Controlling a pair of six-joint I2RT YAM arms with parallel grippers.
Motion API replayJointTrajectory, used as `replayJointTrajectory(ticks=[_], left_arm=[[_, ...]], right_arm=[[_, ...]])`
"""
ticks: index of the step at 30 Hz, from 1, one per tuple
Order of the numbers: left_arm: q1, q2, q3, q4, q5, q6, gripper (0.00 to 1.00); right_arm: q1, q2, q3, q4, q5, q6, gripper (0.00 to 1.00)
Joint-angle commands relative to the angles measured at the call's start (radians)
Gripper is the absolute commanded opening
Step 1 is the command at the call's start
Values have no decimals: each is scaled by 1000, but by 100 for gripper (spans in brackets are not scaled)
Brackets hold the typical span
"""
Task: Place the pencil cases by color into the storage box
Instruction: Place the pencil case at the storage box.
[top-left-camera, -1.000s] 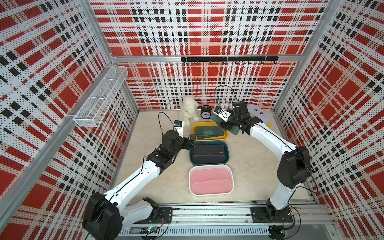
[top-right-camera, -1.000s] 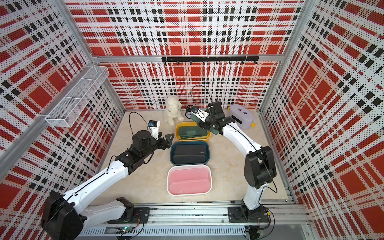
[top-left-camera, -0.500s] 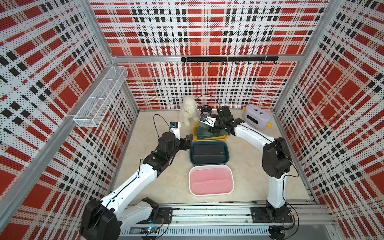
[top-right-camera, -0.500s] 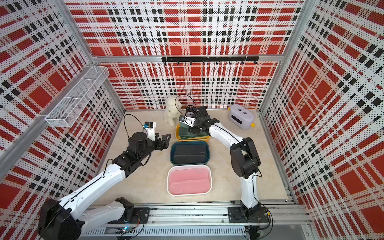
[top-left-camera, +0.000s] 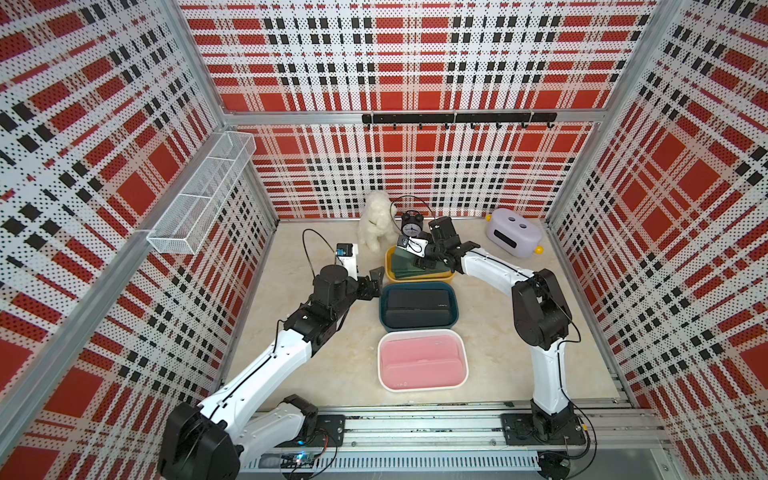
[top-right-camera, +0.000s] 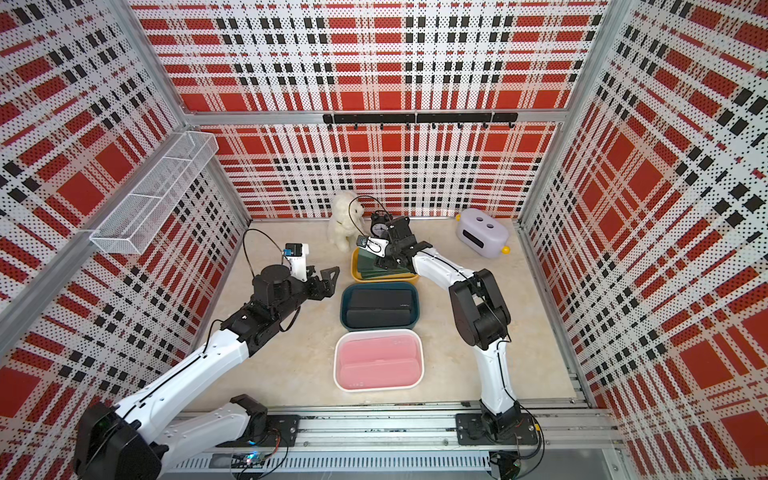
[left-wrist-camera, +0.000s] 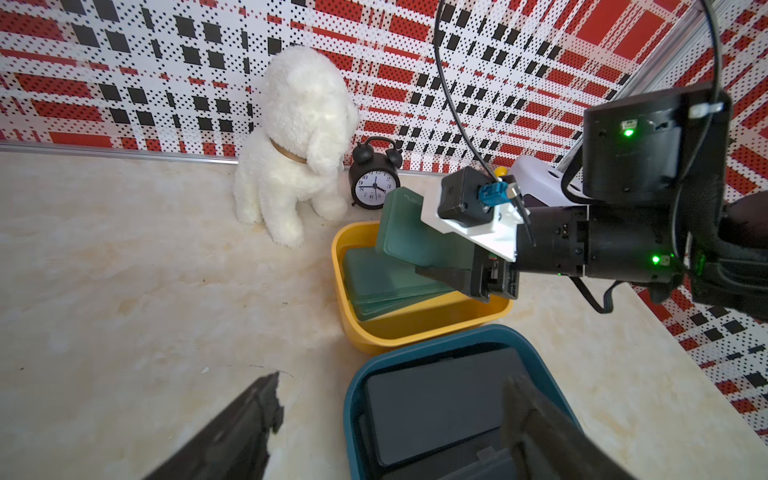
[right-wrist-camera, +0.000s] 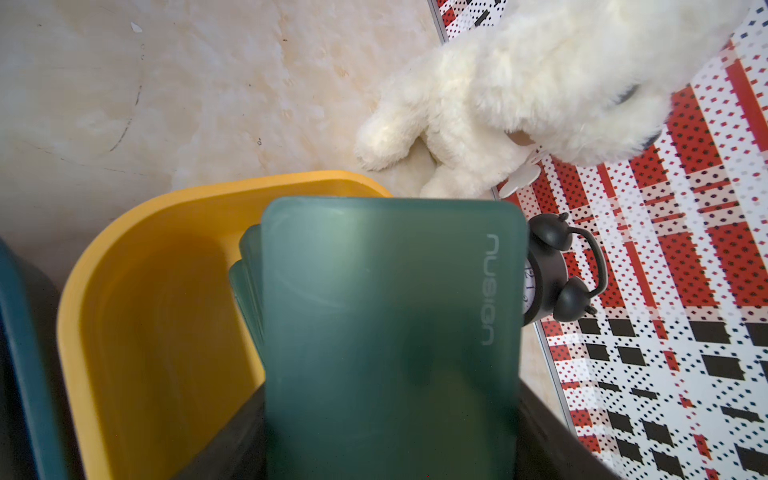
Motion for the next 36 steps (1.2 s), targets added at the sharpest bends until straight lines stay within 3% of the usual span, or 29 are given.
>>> replayJointTrajectory(ticks=[1, 19, 36], left_arm=[[11, -17, -9, 20, -4, -8, 88], [24, -17, -16, 18, 5, -8, 87], [30, -11, -11, 18, 10, -6, 88]], right_arm=[[13, 19, 0, 55, -2, 13, 50], [19, 48, -33, 55, 10, 34, 52], [25, 64, -9, 23, 22, 47, 75]])
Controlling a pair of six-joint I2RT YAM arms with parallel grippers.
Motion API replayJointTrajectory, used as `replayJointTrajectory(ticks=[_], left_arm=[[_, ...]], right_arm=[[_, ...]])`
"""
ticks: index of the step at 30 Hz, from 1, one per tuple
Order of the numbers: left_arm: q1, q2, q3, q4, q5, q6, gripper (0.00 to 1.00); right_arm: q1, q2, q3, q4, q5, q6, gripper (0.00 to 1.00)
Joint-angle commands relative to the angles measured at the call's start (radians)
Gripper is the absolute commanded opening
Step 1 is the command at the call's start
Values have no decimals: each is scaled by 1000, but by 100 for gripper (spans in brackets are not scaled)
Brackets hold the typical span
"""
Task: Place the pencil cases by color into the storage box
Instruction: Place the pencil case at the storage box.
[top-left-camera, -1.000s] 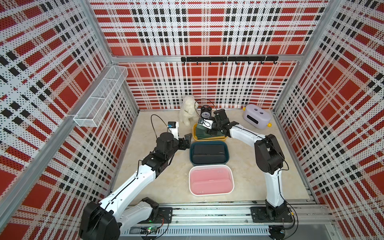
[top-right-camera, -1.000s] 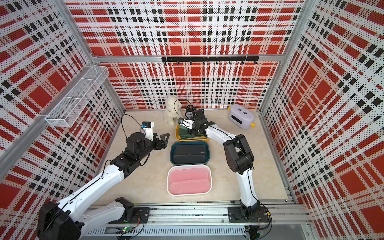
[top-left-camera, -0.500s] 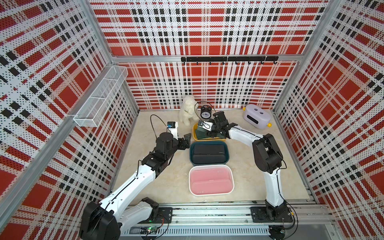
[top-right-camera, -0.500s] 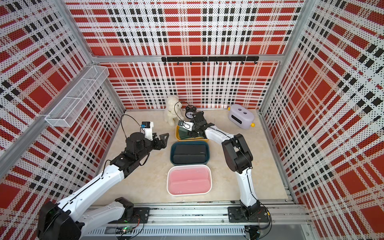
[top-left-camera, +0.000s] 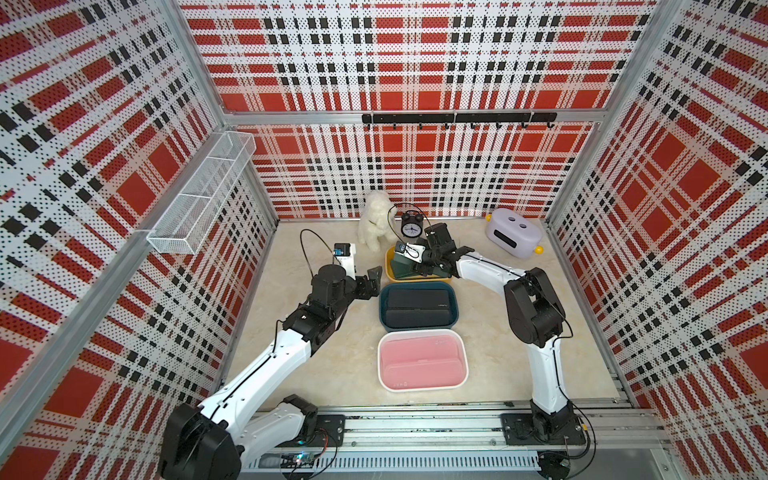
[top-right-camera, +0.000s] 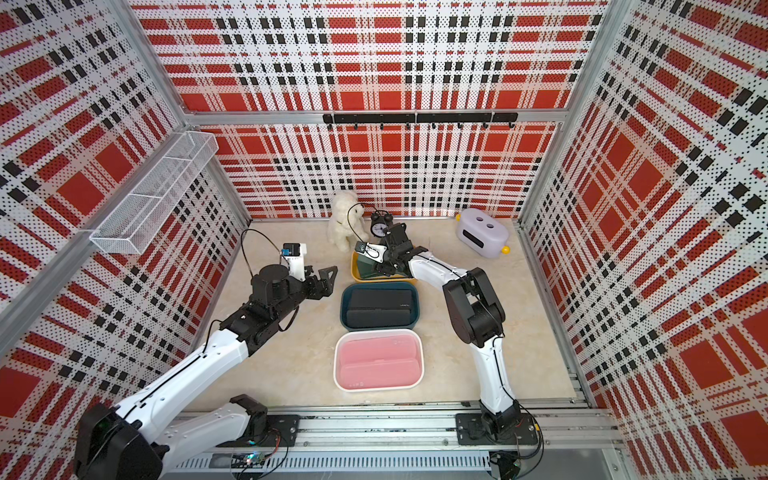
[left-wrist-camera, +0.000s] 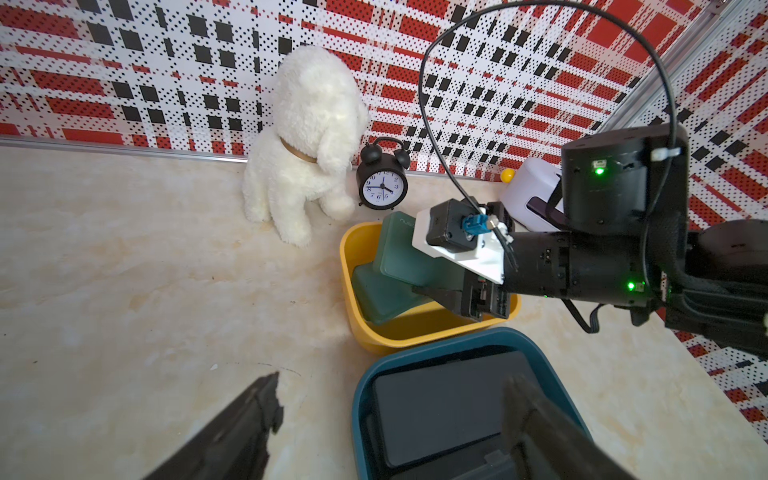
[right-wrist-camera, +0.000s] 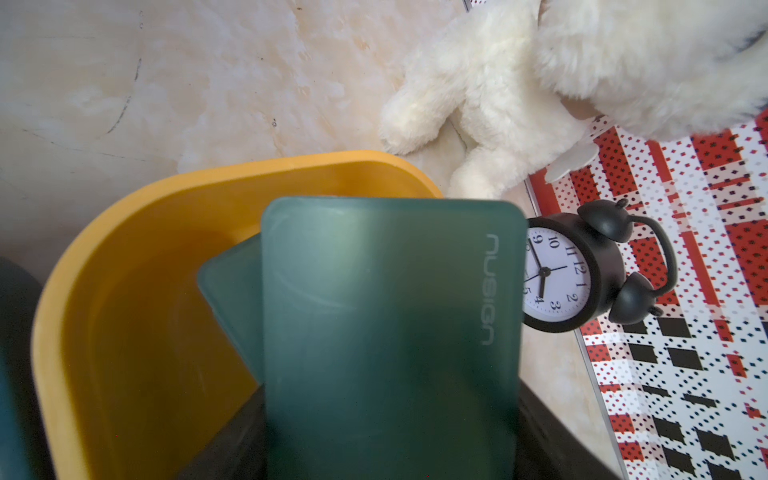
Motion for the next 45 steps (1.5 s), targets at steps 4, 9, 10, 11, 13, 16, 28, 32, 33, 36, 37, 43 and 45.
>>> replayJointTrajectory(ticks=[4, 9, 10, 11, 13, 16, 28, 32, 33, 36, 37, 43, 45], left_arm=[[14, -8, -6, 20, 9, -2, 88], [15, -6, -8, 23, 10, -1, 88], [15, -6, -9, 22, 12, -1, 88], [15, -6, -9, 23, 12, -1, 88], [16, -7, -8, 23, 13, 0, 88], [17, -10, -10, 23, 13, -1, 88], [20, -20, -21, 23, 13, -5, 88], [20, -22, -22, 24, 15, -5, 88], [19, -21, -22, 24, 16, -6, 88], [20, -22, -22, 25, 18, -8, 88], [19, -25, -22, 25, 19, -8, 88], [20, -32, -27, 25, 16, -9, 88], [20, -34, -28, 24, 17, -13, 88]], right_arm=[[12, 36, 30, -16, 13, 22, 79], [16, 42, 43, -34, 18, 25, 84], [16, 43, 44, -35, 20, 25, 85], [15, 44, 45, -35, 22, 25, 86], [18, 44, 46, -38, 23, 25, 87], [18, 47, 54, -44, 25, 25, 88], [21, 35, 40, -57, 46, 17, 90], [21, 32, 17, -57, 51, 12, 89], [21, 32, 13, -57, 52, 11, 89], [21, 35, 8, -61, 53, 13, 88], [21, 34, 7, -64, 51, 13, 88], [21, 30, 4, -71, 49, 8, 88], [21, 33, 4, -77, 49, 6, 88]])
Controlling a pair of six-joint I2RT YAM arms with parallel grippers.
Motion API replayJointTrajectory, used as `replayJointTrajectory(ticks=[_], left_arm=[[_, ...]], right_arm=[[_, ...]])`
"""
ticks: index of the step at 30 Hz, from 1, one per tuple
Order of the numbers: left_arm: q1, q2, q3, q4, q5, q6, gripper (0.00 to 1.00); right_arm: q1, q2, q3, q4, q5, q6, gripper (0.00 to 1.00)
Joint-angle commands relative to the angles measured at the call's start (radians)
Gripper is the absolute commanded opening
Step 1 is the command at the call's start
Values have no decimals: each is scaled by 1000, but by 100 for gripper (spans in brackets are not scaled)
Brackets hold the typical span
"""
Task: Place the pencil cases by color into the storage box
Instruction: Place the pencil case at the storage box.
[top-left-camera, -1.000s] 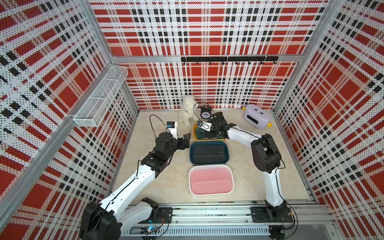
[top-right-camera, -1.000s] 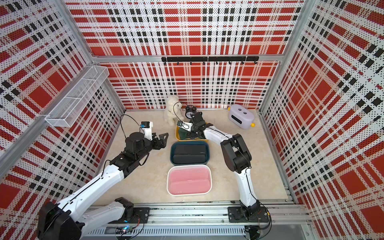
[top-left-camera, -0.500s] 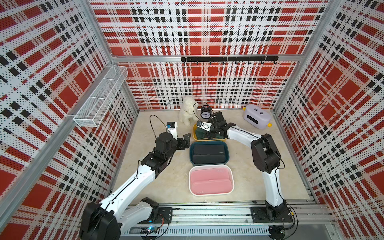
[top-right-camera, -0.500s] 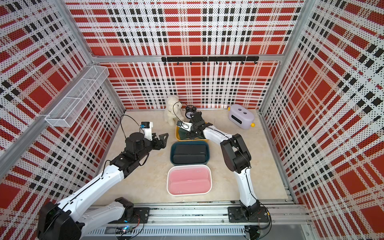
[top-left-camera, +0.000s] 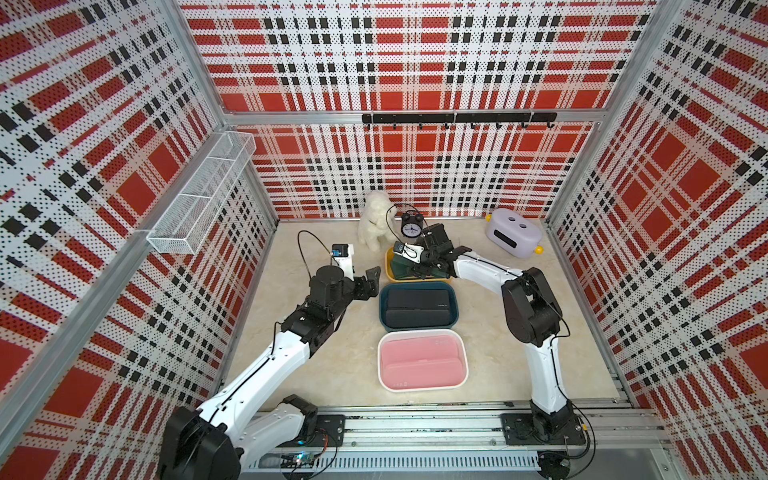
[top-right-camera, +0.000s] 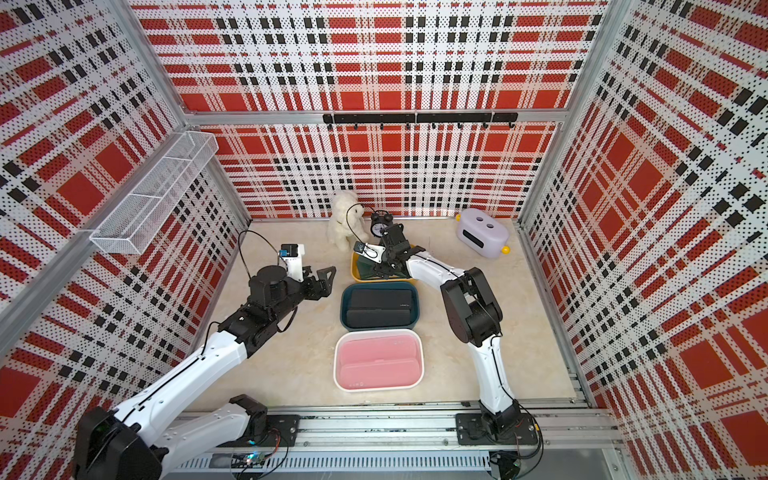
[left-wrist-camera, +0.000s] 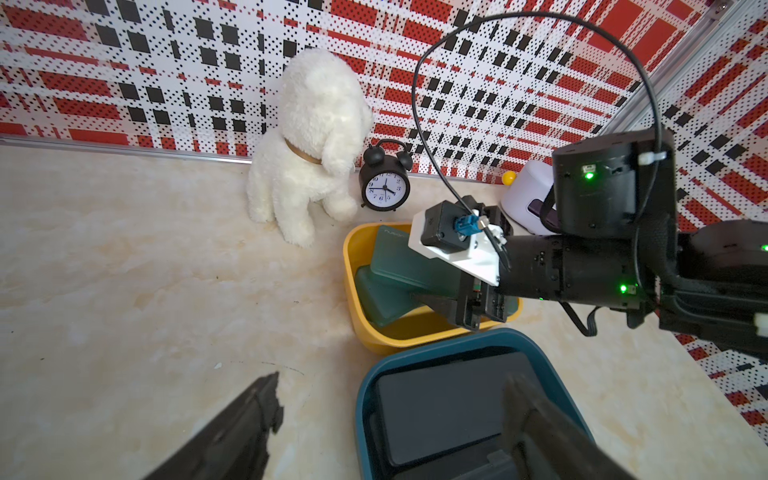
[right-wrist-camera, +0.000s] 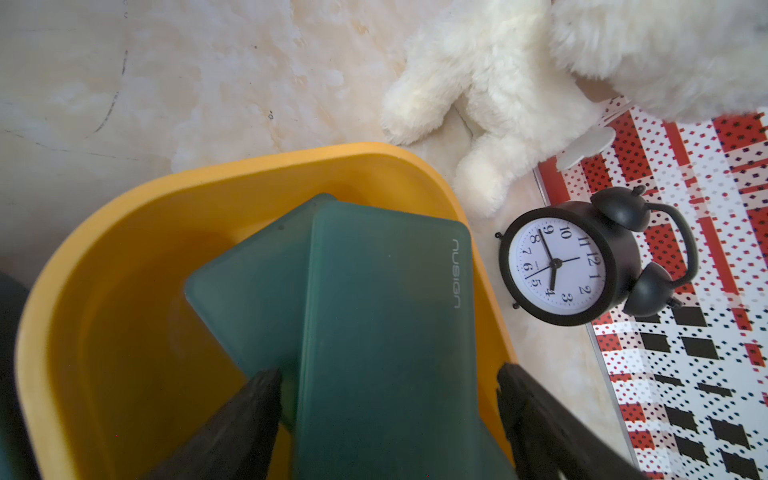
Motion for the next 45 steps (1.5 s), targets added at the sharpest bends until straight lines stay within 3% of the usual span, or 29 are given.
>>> replayJointTrajectory(ticks=[1, 38, 45], left_arm=[[9, -18, -16, 20, 12, -12, 88], [12, 56, 18, 38, 21, -7, 88], [11, 70, 32, 38, 24, -2, 88]], right_arm=[[10, 14, -25, -45, 9, -14, 88], [10, 55, 54, -162, 41, -88, 92], [10, 4, 42, -162, 41, -88, 92]])
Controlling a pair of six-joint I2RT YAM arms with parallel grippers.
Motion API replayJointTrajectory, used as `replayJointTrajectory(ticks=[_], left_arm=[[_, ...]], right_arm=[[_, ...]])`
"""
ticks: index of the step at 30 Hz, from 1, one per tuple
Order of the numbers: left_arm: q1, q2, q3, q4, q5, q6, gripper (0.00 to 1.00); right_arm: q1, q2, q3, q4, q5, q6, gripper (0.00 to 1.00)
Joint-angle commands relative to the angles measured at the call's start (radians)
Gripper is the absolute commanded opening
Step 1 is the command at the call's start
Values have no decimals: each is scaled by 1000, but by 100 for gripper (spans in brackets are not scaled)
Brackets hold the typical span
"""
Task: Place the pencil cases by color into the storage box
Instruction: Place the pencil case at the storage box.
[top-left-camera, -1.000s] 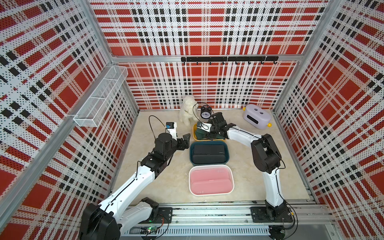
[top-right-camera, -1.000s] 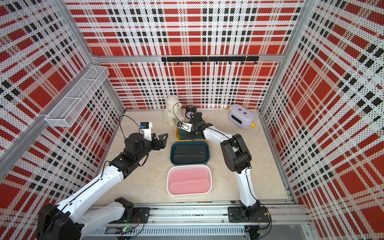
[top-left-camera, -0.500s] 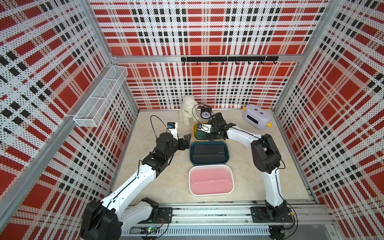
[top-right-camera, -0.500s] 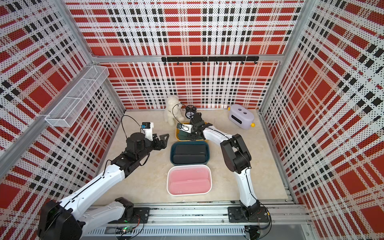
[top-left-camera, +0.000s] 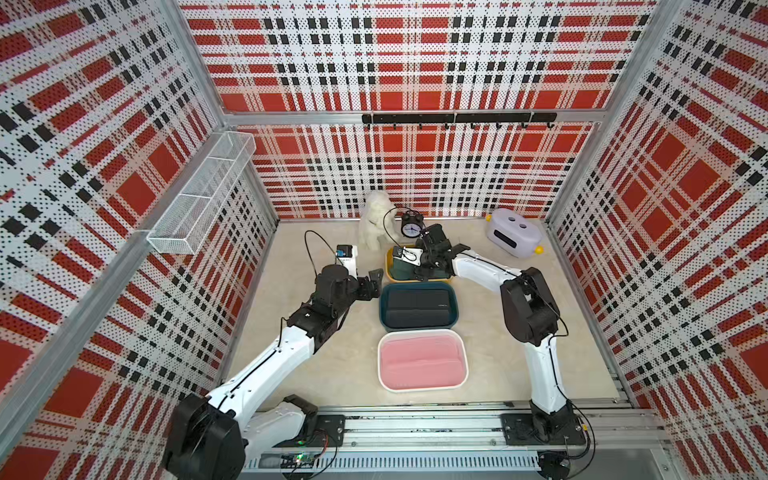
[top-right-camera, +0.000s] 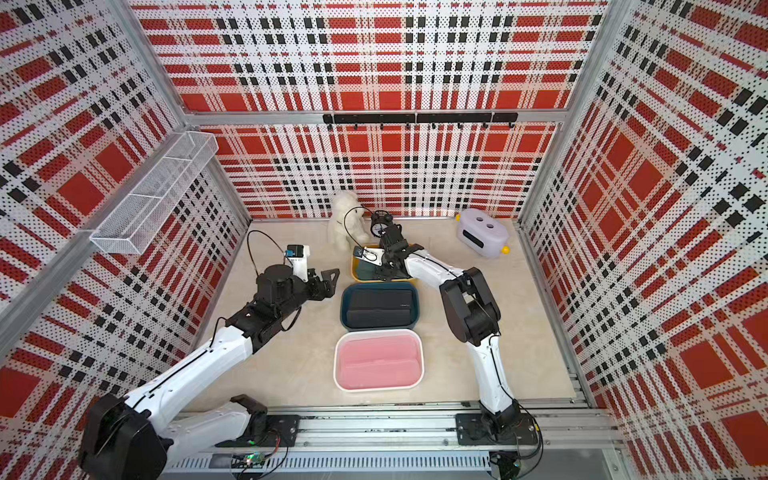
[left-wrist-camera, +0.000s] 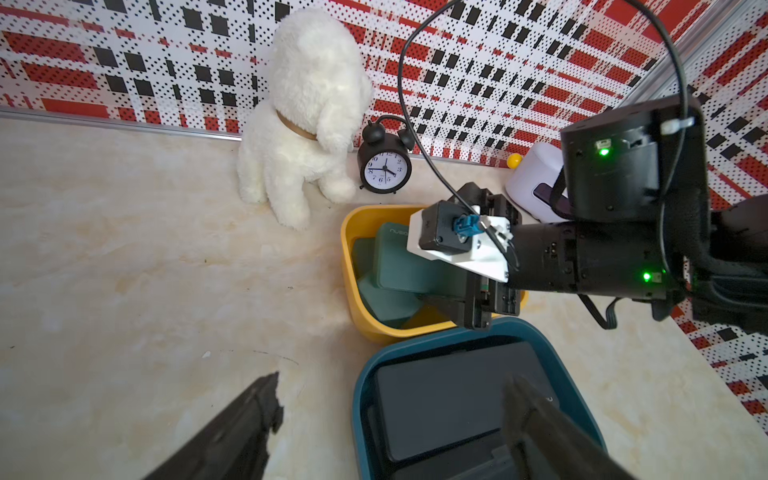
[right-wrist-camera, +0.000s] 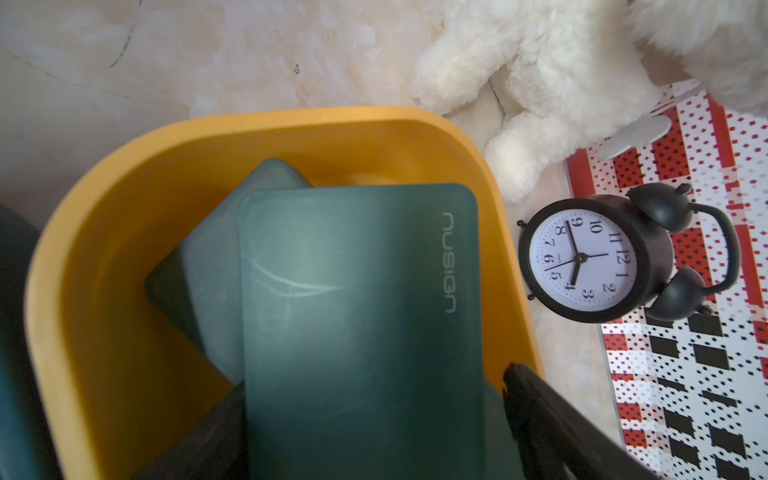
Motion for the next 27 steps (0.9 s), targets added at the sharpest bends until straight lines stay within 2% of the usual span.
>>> replayJointTrajectory(ticks=[1, 6, 7, 8, 27], left_arm=[[11, 11, 34, 23, 7, 12, 88], [12, 24, 44, 24, 17, 16, 88], [11, 25, 44, 24, 17, 16, 88], [11, 25, 45, 24, 17, 16, 88], [13, 26, 58, 23, 13, 27, 88]], right_arm=[[6, -22, -10, -49, 14, -9, 92], [6, -46, -28, -49, 14, -9, 92], [6, -48, -28, -110, -85, 6, 94], [5, -49, -24, -119, -96, 7, 95], [4, -105, 28, -232, -221, -25, 96]])
